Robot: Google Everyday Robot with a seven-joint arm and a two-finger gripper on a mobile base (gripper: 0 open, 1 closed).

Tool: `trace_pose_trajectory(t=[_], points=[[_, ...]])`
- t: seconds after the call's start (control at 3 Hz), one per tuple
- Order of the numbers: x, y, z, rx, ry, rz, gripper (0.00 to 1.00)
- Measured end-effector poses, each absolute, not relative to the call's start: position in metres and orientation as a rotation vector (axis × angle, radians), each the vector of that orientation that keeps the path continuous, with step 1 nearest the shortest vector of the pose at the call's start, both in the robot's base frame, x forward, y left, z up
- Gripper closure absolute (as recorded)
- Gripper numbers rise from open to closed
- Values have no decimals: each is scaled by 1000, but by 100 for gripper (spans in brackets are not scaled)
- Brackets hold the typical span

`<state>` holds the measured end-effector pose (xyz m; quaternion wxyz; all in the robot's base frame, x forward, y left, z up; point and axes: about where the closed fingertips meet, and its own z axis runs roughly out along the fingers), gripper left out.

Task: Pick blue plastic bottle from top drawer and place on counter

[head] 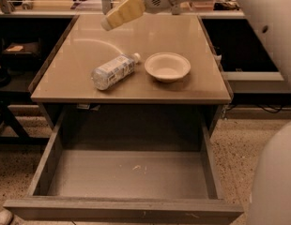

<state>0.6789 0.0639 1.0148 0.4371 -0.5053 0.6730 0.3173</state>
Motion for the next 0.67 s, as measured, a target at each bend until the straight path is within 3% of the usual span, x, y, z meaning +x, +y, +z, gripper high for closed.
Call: trace_pose_trajectory(t=[0.33, 0.67], points=[[657, 25, 1066, -1227, 1733, 615, 0], [654, 25, 1072, -1226, 1731, 604, 0]])
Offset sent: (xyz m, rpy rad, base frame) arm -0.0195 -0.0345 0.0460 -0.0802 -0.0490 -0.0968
